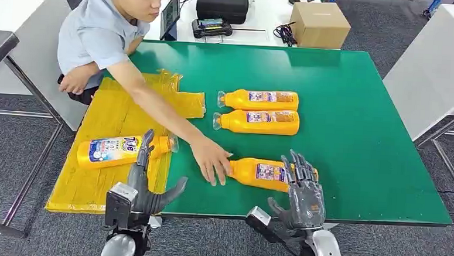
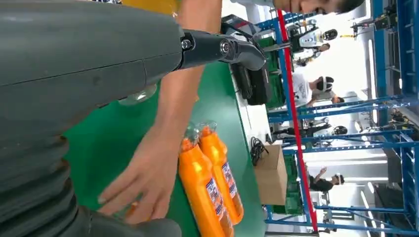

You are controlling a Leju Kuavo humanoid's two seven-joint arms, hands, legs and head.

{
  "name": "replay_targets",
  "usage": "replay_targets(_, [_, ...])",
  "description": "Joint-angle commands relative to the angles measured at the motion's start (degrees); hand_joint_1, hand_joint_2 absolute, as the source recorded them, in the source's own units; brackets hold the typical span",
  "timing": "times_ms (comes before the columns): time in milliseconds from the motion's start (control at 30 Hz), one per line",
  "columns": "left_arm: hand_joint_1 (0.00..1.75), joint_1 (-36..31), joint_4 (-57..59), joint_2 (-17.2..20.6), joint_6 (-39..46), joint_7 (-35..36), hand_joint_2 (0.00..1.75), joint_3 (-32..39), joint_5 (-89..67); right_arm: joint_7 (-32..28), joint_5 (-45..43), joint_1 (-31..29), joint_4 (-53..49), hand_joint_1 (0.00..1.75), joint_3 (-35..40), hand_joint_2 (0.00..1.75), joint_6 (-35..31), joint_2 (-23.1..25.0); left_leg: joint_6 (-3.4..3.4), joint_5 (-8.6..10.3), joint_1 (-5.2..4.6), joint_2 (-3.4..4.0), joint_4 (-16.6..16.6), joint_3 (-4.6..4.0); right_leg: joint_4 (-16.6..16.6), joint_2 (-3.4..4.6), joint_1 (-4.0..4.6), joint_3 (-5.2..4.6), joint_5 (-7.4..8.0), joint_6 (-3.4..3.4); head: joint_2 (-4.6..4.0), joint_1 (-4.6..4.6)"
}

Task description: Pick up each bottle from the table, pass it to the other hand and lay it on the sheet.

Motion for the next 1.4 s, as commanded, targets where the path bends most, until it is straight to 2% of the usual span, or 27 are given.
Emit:
replay_targets(33, [0.00,-0.51,1.05,0.28,0.22,0.69,1.75,-1.39,-0.18,2.44,-1.01,-3.77,5.13,0.00,2.90,1.75,2.94,-2.85,-0.07,-0.04,0.05,0.09,-0.03,0.13,-0.07,0.07,0.06,0.13,0.00,-0.09,0.00,0.00])
replay_targets(300, [0.00,-0.51,1.05,0.28,0.22,0.69,1.75,-1.39,-0.18,2.44,-1.01,-3.77,5.13,0.00,2.90,1.75,2.94,-2.85,-0.10,-0.06,0.05,0.07,-0.02,0.15,-0.05,0.04,0.06,0.15,-0.03,-0.13,0.00,0.00])
replay_targets(367, [0.00,-0.43,0.97,0.45,0.71,1.00,1.75,-1.60,-0.98,3.37,-3.07,-3.97,5.19,0.00,2.62,1.75,5.67,-2.92,-0.10,-0.06,0.05,0.07,-0.02,0.14,-0.05,0.05,0.07,0.14,-0.03,-0.13,0.00,0.00])
replay_targets(667, [0.00,-1.56,3.34,0.72,-0.07,2.02,1.75,-3.76,-1.28,4.05,-6.77,-15.71,14.04,0.00,1.86,1.75,12.35,-4.21,-0.07,-0.01,0.04,0.17,-0.03,0.11,-0.07,0.13,0.04,0.09,0.06,-0.09,0.00,0.00])
replay_targets(867, [0.00,-3.19,5.92,0.55,0.51,4.24,1.75,-4.16,-1.46,4.88,-11.33,-19.87,20.65,0.00,2.23,1.75,17.47,-3.98,-0.10,-0.01,0.05,0.13,-0.03,0.21,-0.09,0.09,0.07,0.20,0.03,-0.14,0.00,0.00])
replay_targets(1067, [0.00,-4.16,6.95,0.70,-0.10,4.68,1.75,-5.39,-1.59,5.00,-11.95,-25.10,27.01,0.00,2.72,1.75,18.11,-3.97,-0.10,-0.02,0.06,0.15,-0.01,0.22,-0.08,0.11,0.07,0.20,0.03,-0.13,0.00,-0.02])
replay_targets(1400, [0.00,-4.66,9.90,1.04,-0.37,7.62,1.75,-6.34,-3.42,4.94,-13.26,-23.64,29.33,0.00,3.65,1.75,20.38,-5.06,-0.07,0.00,0.02,0.00,-0.04,0.17,-0.07,-0.01,0.03,0.19,0.00,-0.10,0.00,0.00])
